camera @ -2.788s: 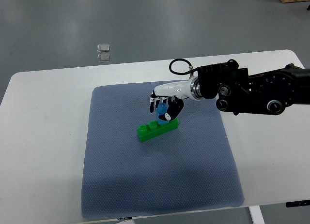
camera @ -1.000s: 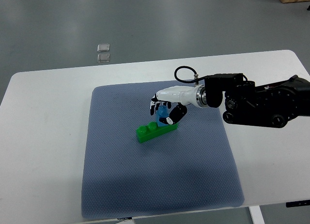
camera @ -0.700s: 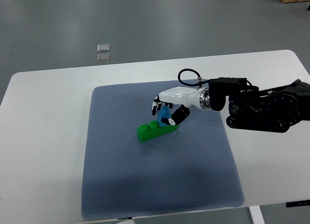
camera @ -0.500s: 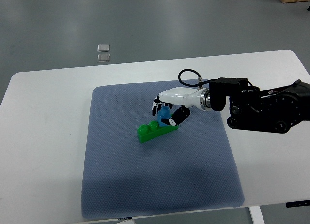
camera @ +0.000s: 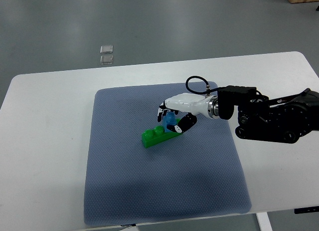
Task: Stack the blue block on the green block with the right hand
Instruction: 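Press the blue block down onto the green block's studs, then open the right hand and lift it off the blue block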
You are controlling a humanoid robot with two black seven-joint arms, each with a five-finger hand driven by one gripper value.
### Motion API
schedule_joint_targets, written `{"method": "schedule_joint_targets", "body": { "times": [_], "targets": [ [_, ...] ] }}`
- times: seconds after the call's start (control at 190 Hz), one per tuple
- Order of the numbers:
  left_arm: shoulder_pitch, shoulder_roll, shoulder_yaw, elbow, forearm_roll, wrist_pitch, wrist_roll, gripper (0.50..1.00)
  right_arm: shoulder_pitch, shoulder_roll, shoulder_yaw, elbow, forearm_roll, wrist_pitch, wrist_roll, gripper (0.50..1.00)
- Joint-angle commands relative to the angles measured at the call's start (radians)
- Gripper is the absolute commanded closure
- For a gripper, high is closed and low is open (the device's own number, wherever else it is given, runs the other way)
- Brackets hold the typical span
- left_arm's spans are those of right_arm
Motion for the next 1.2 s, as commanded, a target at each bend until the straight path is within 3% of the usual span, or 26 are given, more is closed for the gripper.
{"method": "schedule_joint_targets", "body": {
  "times": [0.0,0.626,0.668,0.705,0.747,0.879,1.194],
  "targets": [
    [0.0,0.0,0.0,0.0,0.0,0.0,0.0,0.5,-0.01,0.007,-0.001,-0.003,-0.002,-0.017,0.004,0.92],
    [0.0,0.0,0.0,0.0,0.0,0.0,0.0,0.5,-0.036,0.008,0.007,-0.015,-0.031,-0.044,0.021,0.914],
    [0.0,0.0,0.002,0.0,0.0,0.0,0.0,0.5,-0.036,0.007,0.008,-0.016,-0.029,-0.044,0.021,0.875],
    [0.0,0.0,0.002,0.0,0.0,0.0,0.0,0.5,-0.036,0.003,0.013,-0.015,-0.025,-0.044,0.021,0.789],
    [0.0,0.0,0.002,0.0,0.0,0.0,0.0,0.5,-0.036,0.003,0.022,-0.015,-0.018,-0.044,0.021,0.765],
    [0.0,0.0,0.002,0.0,0.0,0.0,0.0,0.5,-0.033,-0.003,0.053,-0.009,-0.012,-0.037,0.02,0.611],
    [0.0,0.0,0.002,0.0,0.0,0.0,0.0,0.5,-0.025,-0.009,0.085,-0.001,-0.009,-0.032,0.013,0.593]
  ]
}}
